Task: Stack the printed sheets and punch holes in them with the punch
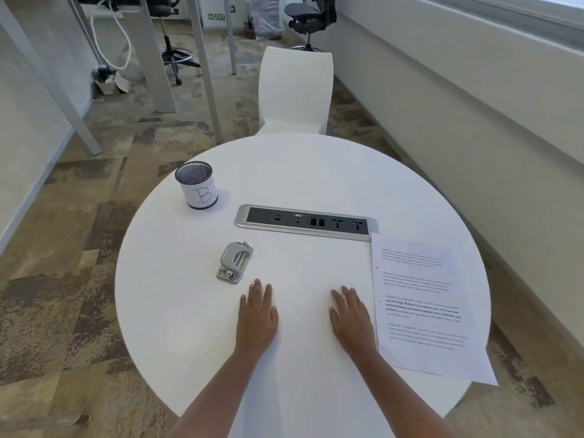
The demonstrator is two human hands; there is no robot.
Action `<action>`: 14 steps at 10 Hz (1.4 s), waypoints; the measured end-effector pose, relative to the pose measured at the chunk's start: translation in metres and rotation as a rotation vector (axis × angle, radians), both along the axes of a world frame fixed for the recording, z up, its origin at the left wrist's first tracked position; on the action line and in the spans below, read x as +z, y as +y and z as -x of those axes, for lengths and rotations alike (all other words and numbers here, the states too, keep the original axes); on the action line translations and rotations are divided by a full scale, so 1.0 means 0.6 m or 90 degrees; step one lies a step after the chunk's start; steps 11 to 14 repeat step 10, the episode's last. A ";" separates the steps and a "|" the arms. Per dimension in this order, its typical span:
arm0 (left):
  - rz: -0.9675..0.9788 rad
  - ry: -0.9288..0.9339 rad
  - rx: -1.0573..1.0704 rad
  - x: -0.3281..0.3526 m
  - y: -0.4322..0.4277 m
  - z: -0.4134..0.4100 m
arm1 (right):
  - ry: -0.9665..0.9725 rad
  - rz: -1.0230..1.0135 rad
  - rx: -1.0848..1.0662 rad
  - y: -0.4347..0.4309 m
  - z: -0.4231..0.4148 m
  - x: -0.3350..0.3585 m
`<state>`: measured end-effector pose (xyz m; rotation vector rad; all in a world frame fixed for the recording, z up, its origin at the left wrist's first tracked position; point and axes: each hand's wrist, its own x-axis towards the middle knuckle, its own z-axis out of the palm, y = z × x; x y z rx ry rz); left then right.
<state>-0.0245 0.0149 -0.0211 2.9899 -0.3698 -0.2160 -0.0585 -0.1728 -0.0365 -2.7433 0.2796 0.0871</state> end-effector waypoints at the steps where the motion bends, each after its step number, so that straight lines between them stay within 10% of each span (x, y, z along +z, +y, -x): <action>1: 0.006 -0.029 -0.032 -0.002 -0.012 -0.014 | 0.020 0.022 -0.029 0.005 -0.017 -0.004; 14: 0.078 -0.068 -0.102 -0.021 -0.016 -0.058 | 0.039 0.042 -0.041 0.007 -0.008 0.004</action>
